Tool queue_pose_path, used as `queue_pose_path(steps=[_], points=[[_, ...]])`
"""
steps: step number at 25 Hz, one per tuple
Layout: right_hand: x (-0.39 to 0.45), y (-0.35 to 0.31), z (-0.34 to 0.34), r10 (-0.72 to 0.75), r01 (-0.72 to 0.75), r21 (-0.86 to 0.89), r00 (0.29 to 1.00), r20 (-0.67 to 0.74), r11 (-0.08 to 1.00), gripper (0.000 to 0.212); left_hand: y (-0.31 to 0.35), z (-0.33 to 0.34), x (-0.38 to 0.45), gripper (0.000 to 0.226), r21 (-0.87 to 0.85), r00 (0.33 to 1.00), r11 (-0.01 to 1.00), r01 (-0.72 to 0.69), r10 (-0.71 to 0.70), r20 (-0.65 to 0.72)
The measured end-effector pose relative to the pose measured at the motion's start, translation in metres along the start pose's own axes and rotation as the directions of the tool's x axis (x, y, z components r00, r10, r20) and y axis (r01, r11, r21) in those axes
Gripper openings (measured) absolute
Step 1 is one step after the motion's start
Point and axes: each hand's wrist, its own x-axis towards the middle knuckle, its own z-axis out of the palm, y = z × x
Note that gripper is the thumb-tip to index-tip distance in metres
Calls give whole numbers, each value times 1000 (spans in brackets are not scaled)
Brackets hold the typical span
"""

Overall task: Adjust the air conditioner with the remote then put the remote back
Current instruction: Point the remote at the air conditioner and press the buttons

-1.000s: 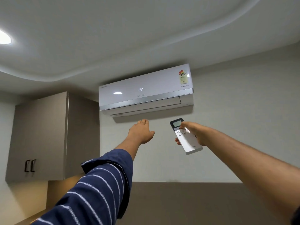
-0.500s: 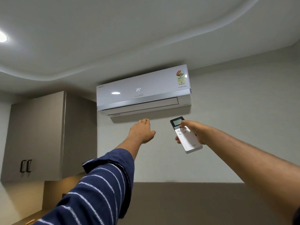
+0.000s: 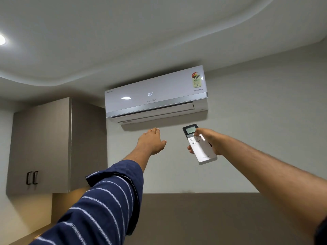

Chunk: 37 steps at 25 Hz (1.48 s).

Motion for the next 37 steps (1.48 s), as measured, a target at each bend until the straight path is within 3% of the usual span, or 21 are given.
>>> queue_pose_path(steps=[14, 22, 37], points=[[1, 2, 20, 23, -27, 31, 992, 123, 999, 26, -16, -6, -8, 71, 32, 999, 999, 32, -31, -13], [5, 0, 33, -26, 24, 47, 998, 53, 999, 11, -29, -12, -9, 71, 49, 999, 998, 37, -36, -32], [15, -3, 40, -41, 38, 60, 998, 51, 997, 13, -30, -9, -2, 71, 45, 998, 998, 43, -42, -37]])
